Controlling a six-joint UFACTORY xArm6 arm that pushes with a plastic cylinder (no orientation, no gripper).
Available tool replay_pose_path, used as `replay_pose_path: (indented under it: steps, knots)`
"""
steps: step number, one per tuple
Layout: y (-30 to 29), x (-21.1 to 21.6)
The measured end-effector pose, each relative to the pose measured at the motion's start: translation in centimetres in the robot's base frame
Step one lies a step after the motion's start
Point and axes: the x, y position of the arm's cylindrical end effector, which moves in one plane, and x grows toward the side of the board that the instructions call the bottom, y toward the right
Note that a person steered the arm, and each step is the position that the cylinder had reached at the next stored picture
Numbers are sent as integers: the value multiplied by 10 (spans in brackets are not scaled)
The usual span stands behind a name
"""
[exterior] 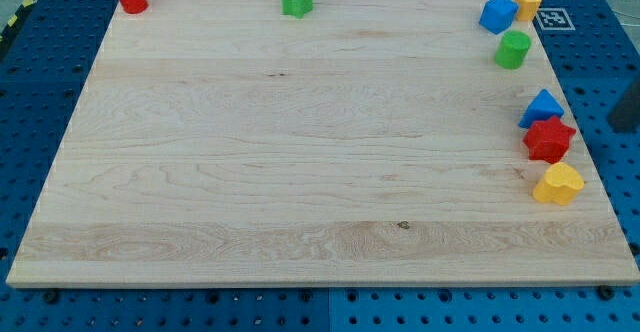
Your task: Place the arm to the blue triangle and red star
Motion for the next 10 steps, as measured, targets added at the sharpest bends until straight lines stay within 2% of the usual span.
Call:
replay_pose_path:
  steps: [1,3,6,8,10]
  knots:
    - [-10,16]
    - [-52,16]
    - [-64,6]
    - [-71,-17]
    - [-103,-32]
